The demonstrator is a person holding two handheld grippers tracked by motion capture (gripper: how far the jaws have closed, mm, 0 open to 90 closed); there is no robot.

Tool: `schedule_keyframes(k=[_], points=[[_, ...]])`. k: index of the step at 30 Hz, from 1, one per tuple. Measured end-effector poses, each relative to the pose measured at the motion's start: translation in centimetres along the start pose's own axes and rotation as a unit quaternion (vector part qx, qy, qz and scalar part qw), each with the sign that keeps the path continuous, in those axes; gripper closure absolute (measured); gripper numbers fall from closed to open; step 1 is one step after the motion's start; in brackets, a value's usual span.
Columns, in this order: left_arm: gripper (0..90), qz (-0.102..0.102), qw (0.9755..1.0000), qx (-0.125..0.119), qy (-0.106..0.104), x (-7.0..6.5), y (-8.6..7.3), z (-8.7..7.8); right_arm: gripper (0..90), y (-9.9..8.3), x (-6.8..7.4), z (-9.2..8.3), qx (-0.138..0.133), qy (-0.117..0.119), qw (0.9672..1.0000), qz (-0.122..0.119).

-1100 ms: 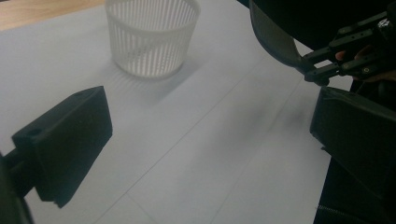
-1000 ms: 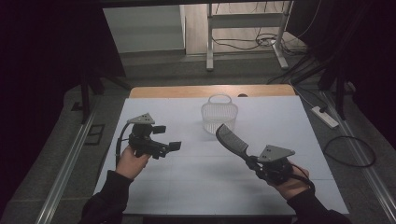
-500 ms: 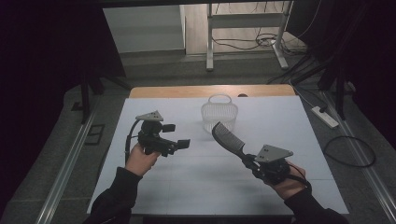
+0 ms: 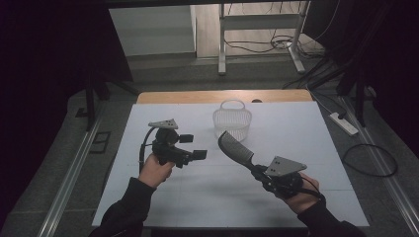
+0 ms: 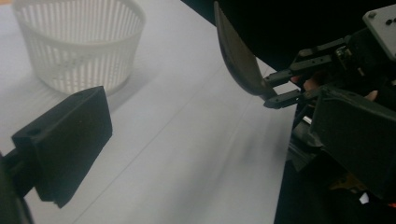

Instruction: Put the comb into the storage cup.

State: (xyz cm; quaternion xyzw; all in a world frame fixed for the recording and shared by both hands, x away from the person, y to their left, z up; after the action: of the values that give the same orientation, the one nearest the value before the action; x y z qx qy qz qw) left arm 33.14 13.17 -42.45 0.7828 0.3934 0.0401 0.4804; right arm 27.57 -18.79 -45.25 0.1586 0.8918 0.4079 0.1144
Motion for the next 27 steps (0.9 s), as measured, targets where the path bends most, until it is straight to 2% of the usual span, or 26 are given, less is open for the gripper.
schedule_keyframes(k=[13,27], points=[[0.0,-0.004,0.9992,0.015,-0.036,-1.0,0.0,1.3,72.2,0.7,1.1,0.2,-0.015,0.011,0.9997,-0.019],[0.0,-0.01,0.9971,0.037,-0.066,-2.0,-0.3,2.8,72.2,1.2,2.1,0.4,-0.026,0.021,0.9988,-0.036]])
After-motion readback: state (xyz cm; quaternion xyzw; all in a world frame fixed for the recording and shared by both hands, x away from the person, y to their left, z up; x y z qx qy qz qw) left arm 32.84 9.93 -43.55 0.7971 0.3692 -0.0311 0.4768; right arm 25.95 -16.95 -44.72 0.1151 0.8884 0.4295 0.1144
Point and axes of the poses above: each handheld gripper's, and its own axes: z roughly forward along the jaws, y roughly out of its top, x roughly to its left, the point moved 2 cm from there along z, roughly forward along the jaws, and after that the axes turned 14 degrees about y, right-handed, at the moved point
